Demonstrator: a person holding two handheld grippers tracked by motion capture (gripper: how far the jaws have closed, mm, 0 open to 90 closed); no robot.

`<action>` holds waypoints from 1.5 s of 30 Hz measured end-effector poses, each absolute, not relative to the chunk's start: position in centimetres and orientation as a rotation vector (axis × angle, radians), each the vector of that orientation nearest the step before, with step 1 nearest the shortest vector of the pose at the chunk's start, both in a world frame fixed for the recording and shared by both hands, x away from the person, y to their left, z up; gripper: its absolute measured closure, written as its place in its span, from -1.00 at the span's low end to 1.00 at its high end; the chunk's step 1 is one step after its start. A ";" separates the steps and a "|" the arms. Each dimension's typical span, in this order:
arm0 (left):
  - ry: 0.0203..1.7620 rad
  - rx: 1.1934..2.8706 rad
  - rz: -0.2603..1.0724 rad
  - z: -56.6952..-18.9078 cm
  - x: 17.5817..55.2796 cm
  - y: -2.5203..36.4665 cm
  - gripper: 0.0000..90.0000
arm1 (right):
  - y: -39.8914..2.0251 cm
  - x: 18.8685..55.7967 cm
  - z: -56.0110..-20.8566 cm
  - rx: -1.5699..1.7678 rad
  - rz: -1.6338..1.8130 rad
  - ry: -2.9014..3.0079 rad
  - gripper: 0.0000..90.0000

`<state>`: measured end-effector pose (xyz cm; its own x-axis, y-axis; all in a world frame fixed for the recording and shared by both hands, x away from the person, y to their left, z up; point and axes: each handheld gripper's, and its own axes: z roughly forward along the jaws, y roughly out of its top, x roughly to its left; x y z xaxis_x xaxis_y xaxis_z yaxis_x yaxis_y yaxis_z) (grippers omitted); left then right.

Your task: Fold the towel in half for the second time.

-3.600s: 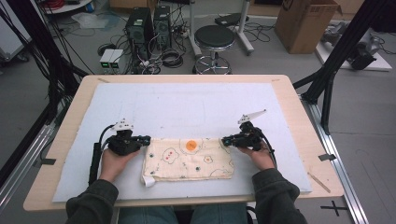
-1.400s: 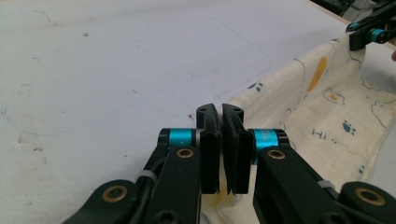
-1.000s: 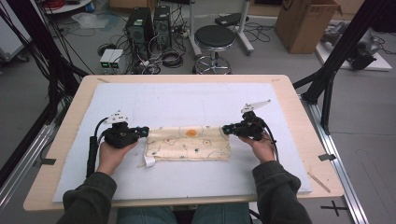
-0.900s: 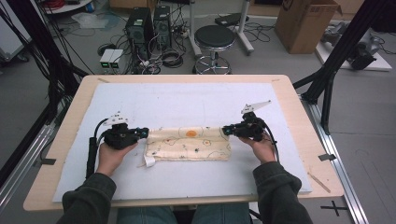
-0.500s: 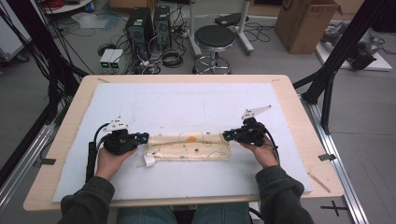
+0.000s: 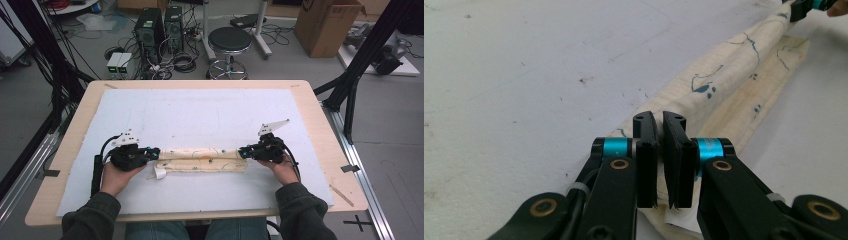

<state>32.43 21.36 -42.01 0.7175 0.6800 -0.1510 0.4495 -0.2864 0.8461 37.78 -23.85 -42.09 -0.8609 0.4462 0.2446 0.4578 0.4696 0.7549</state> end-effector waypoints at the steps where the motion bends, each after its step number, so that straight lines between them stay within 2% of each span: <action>1: 0.880 1.939 0.286 -42.3 32.4 21.4 0.87 | -23.8 37.7 -42.2 -0.819 -1.379 -2.692 0.80; 17: 0.878 1.998 0.255 -43.5 31.1 21.6 0.82 | -23.9 36.6 -43.1 -0.799 -1.320 -2.696 0.65; 20: 0.884 2.002 0.231 -43.6 31.0 21.6 0.70 | -23.9 36.4 -43.2 -0.790 -1.317 -2.696 0.57; 27: 0.864 1.987 0.206 -42.9 30.6 21.8 0.24 | -23.9 35.8 -42.6 -0.773 -1.345 -2.682 0.22; 32: 0.853 1.961 0.216 -42.1 30.6 21.9 0.11 | -24.1 35.7 -41.5 -0.769 -1.387 -2.672 0.16; 35: 0.838 1.954 0.221 -41.5 30.8 21.5 0.10 | -23.8 35.9 -40.9 -0.771 -1.407 -2.664 0.16; 36: 0.831 1.950 0.217 -41.3 31.0 21.3 0.14 | -23.7 35.9 -40.7 -0.768 -1.414 -2.658 0.17; 41: 0.791 1.974 0.215 -40.6 32.0 19.3 0.71 | -21.9 36.6 -40.0 -0.745 -1.424 -2.636 0.54; 43: 0.769 2.002 0.220 -40.6 32.4 18.2 0.87 | -20.8 36.9 -39.9 -0.727 -1.405 -2.658 0.64; 45: 0.753 2.024 0.211 -40.8 32.7 17.3 0.94 | -19.8 37.3 -39.9 -0.712 -1.385 -2.670 0.73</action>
